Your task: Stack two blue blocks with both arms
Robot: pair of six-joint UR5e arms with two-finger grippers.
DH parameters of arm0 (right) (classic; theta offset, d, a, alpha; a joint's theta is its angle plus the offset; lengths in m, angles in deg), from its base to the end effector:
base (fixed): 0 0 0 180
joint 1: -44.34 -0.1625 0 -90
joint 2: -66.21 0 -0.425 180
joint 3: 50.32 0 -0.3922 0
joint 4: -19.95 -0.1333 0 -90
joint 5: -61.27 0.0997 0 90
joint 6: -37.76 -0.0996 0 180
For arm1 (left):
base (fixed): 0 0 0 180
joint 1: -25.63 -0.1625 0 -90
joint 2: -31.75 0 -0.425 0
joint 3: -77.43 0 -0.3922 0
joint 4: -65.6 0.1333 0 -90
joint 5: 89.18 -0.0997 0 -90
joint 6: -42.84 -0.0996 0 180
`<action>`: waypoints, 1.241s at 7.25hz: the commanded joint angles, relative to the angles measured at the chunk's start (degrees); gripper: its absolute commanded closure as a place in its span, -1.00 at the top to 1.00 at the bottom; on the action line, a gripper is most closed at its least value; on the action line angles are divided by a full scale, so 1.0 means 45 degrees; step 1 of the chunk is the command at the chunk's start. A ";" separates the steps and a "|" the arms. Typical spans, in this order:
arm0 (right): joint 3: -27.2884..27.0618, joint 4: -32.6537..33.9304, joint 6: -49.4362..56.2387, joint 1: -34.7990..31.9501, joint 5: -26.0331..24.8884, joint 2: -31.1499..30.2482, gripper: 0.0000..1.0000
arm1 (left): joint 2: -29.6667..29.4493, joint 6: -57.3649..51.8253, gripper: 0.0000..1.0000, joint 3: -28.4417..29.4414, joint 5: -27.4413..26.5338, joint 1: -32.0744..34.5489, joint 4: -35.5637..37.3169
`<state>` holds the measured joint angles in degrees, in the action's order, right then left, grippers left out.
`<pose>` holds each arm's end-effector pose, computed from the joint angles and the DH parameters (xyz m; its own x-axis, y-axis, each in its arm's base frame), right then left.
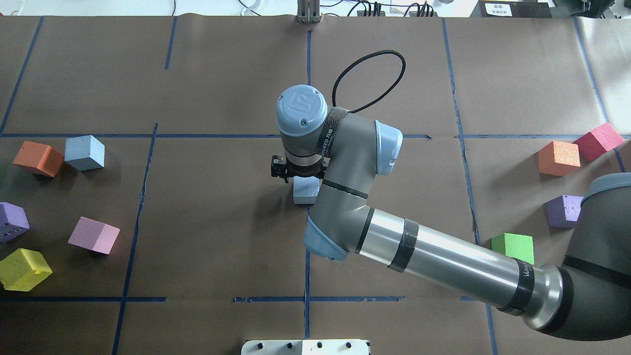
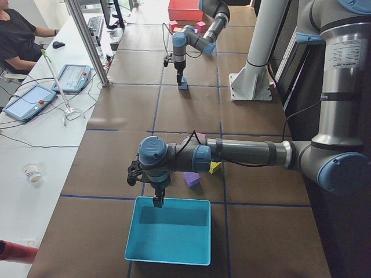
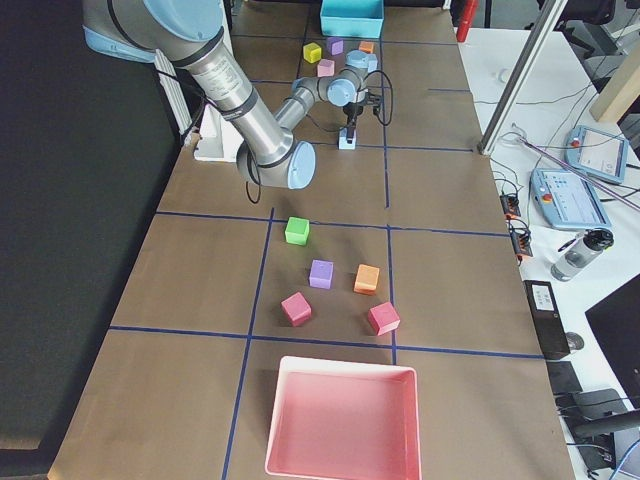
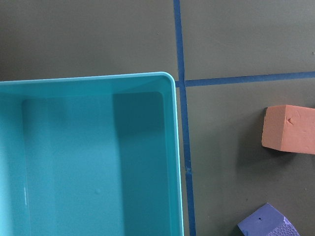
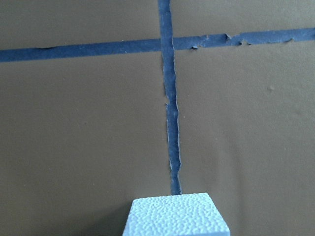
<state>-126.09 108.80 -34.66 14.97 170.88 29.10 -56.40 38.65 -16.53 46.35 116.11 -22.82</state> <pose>-0.6324 -0.4705 0.1822 0.7212 0.0794 0.6882 -0.0597 0.9968 -0.0524 -0.0662 -0.4780 0.6417 0.6993 0.0738 -0.7110 -0.0428 0.9972 0.0614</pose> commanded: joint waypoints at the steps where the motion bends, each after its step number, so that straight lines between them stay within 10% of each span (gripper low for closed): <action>1: -0.0153 0.0059 0.0019 -0.0230 0.0055 0.0062 0.98 | 0.0000 0.0015 1.00 -0.0039 0.0000 -0.0008 -0.0019; 6: -0.5046 0.4796 0.1766 -0.3095 0.2121 -0.0461 0.99 | -0.0039 0.0248 1.00 -0.2027 -0.0078 -0.0066 0.0157; 9: -0.7456 0.5899 0.6585 -0.6196 0.3450 -0.3250 0.99 | -0.0039 0.3439 1.00 -0.3958 -0.0058 -0.1757 0.0138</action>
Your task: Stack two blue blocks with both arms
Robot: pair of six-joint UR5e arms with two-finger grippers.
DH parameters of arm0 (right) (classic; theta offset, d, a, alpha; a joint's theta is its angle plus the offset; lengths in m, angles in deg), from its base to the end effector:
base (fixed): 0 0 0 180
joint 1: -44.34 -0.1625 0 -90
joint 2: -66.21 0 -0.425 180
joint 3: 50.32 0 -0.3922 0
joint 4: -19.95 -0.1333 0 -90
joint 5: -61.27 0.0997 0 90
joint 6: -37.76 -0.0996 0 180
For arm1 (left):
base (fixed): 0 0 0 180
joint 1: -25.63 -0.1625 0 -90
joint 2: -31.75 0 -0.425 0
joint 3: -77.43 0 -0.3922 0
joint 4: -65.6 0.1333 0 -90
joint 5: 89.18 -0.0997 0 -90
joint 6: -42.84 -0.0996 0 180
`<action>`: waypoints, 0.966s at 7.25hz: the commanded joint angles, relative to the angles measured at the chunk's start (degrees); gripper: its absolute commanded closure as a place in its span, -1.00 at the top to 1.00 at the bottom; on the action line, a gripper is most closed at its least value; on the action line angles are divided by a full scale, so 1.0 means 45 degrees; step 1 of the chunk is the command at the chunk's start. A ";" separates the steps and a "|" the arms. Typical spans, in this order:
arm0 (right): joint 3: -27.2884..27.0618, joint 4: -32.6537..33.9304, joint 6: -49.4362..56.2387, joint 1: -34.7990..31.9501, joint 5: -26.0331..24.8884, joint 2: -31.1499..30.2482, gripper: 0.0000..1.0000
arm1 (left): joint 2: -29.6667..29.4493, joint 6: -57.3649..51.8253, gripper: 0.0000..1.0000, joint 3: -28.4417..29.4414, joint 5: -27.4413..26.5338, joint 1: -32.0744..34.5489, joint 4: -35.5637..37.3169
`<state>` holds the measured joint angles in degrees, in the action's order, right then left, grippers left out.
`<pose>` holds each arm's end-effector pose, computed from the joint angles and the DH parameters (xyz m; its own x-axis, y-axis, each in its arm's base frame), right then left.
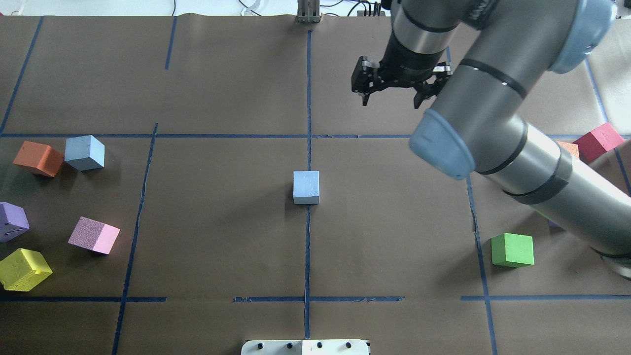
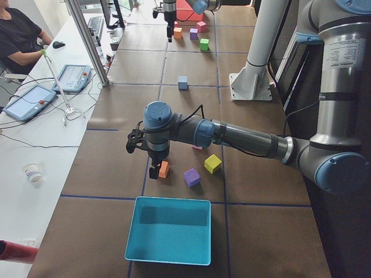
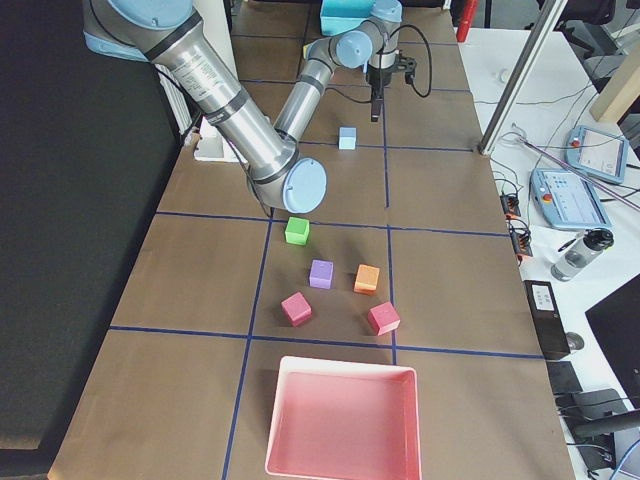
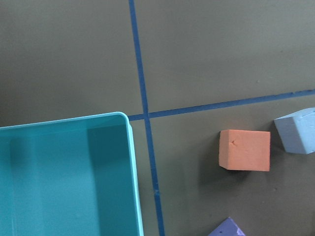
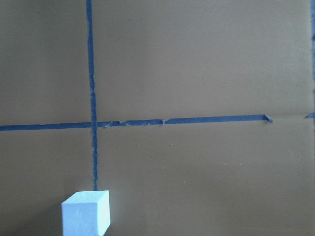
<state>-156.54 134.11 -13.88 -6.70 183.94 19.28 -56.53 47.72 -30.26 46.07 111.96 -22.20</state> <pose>-0.3282 -0.5324 0.1470 0.6882 0.0203 0.7252 -0.0410 0.9991 0.0109 -0.0319 -0.4809 0.5238 0.6945 0.1305 -0.7075 -0.0031 0.9839 0.1785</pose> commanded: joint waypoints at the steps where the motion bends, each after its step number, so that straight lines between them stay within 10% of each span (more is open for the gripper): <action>1: -0.0692 0.0257 0.3625 -0.2454 0.1133 -0.1850 0.99 | -0.0126 0.3137 1.00 -0.1436 -0.0035 -0.1792 -0.0116; 4: -0.0575 0.0199 0.8257 -0.4842 0.2131 -0.3881 0.99 | -0.1472 0.7438 1.00 -0.1327 -0.1702 -0.5170 -0.1007; 7: -0.0575 0.0100 1.0494 -0.6444 0.2681 -0.5622 0.99 | -0.1553 0.9752 1.00 0.2006 -0.2437 -0.6348 -0.5732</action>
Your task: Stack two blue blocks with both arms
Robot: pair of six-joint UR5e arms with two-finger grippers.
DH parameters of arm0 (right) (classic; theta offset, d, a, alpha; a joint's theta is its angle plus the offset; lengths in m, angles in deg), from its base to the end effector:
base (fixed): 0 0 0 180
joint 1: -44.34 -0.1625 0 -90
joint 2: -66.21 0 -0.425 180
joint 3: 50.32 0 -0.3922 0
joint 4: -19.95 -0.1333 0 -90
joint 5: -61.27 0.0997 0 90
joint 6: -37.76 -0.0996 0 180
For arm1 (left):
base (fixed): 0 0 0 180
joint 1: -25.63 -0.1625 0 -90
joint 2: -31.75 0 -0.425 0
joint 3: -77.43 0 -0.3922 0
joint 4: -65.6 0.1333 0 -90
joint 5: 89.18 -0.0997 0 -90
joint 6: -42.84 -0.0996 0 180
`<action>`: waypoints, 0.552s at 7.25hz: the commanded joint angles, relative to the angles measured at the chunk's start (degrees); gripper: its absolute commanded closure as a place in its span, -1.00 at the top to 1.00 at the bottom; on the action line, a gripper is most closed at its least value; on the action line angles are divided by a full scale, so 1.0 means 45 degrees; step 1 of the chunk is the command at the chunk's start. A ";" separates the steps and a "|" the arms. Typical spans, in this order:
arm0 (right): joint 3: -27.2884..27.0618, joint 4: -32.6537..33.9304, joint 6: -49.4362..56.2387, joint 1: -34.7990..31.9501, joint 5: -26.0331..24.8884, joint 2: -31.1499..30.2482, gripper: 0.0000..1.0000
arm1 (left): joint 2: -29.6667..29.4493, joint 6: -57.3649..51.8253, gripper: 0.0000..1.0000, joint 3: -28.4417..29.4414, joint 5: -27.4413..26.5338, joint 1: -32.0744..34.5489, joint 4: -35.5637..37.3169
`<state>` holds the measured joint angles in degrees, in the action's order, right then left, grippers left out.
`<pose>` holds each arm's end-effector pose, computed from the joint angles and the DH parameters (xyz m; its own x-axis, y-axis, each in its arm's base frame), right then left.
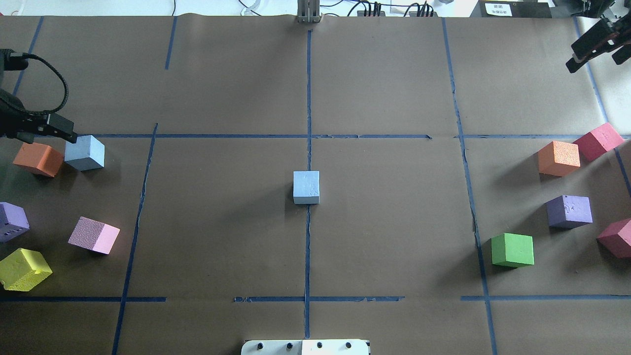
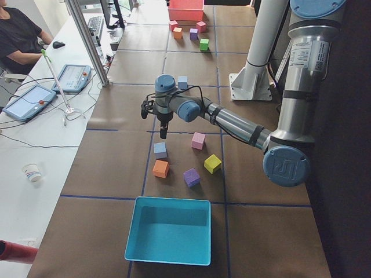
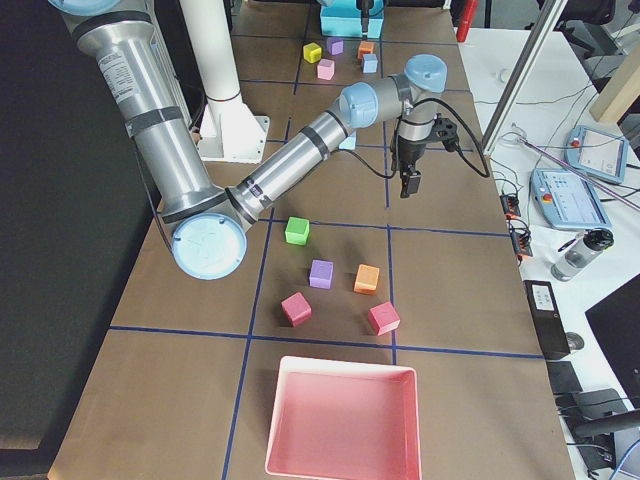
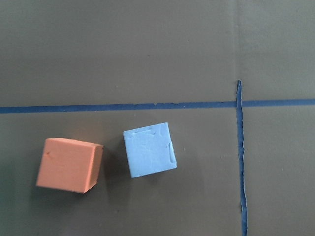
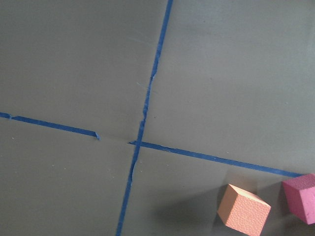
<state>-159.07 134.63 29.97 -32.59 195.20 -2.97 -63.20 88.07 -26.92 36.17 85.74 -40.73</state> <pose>-0.0660 -0.5680 0.3536 0.6847 -0.2058 0.6991 0.1269 0.9783 0.1637 0.2011 -0.5017 0.4642 0.6673 -0.0082 -0.7448 0.0975 0.9923 0.0764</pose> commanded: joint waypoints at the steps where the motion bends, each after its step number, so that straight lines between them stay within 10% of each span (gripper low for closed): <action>1: -0.0050 -0.0034 0.0639 -0.0794 0.0528 -0.1244 0.99 | -0.0227 0.0886 1.00 0.1506 -0.0857 -0.0796 -0.1663; 4: -0.0148 -0.0054 0.0714 -0.0989 0.0532 -0.1348 0.99 | -0.0754 0.0906 1.00 0.2228 -0.0902 -0.0838 -0.1605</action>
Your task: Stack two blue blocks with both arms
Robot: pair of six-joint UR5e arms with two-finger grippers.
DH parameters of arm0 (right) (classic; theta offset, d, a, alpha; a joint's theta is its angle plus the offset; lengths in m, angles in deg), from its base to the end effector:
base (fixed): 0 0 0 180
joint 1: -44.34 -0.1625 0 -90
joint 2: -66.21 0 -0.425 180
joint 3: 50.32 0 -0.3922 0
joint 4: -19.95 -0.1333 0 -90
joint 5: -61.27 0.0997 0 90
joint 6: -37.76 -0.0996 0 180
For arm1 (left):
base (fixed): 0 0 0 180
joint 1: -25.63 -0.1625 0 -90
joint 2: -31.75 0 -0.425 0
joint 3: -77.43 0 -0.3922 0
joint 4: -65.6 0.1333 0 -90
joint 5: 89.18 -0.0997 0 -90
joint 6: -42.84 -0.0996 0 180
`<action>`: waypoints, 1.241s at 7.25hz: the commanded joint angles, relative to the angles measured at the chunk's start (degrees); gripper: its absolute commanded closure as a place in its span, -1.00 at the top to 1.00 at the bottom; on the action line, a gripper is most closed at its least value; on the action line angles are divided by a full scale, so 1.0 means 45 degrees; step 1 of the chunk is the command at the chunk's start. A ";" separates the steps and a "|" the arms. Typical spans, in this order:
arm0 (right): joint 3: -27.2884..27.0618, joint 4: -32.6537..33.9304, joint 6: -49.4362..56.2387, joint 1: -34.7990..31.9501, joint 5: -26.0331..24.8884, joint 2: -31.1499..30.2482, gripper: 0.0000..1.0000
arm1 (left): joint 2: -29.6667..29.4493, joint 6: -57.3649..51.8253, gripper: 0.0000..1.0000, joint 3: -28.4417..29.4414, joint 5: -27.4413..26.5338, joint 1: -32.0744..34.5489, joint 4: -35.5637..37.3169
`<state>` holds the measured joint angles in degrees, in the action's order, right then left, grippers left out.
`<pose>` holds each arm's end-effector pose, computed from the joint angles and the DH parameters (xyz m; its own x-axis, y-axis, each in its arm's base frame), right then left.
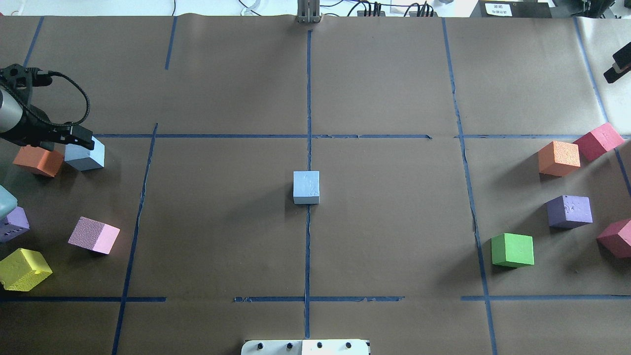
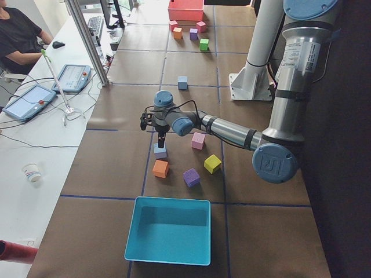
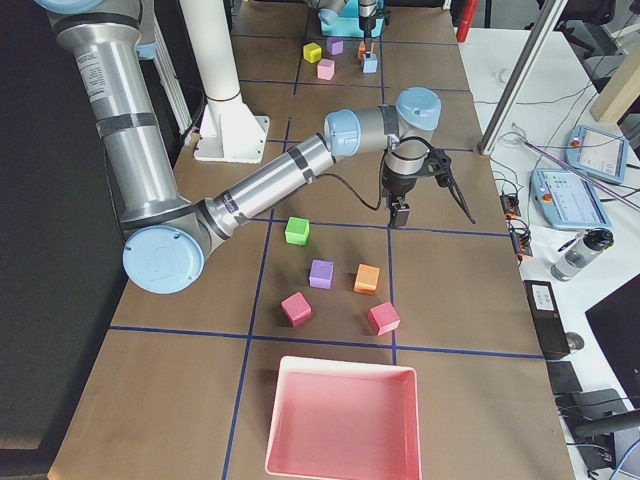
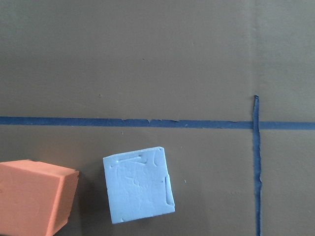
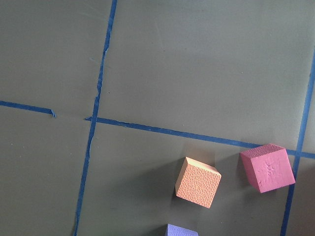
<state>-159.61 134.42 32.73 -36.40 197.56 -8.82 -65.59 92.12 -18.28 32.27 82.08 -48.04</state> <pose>-0.0270 -0.5467 0.4032 0.6736 -0.1463 0.7245 0.0999 0.9892 0.1069 0.2456 -0.5176 0.5040 0.6873 -0.0294 -0.7258 0.1192 0.9902 0.0727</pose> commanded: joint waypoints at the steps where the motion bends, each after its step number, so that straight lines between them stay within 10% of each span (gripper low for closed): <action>1: -0.0260 -0.0008 0.0120 -0.0239 0.0006 0.0050 0.99 | -0.0533 -0.0014 1.00 0.0833 -0.0035 -0.0024 -0.0039; 9: -0.0379 -0.0008 0.0139 -0.0435 0.0045 -0.0085 0.99 | -0.0653 0.0005 1.00 0.1677 -0.0015 -0.0043 -0.0118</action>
<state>-161.32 134.38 33.36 -38.11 197.75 -9.14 -68.46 91.95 -11.12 32.12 81.91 -48.49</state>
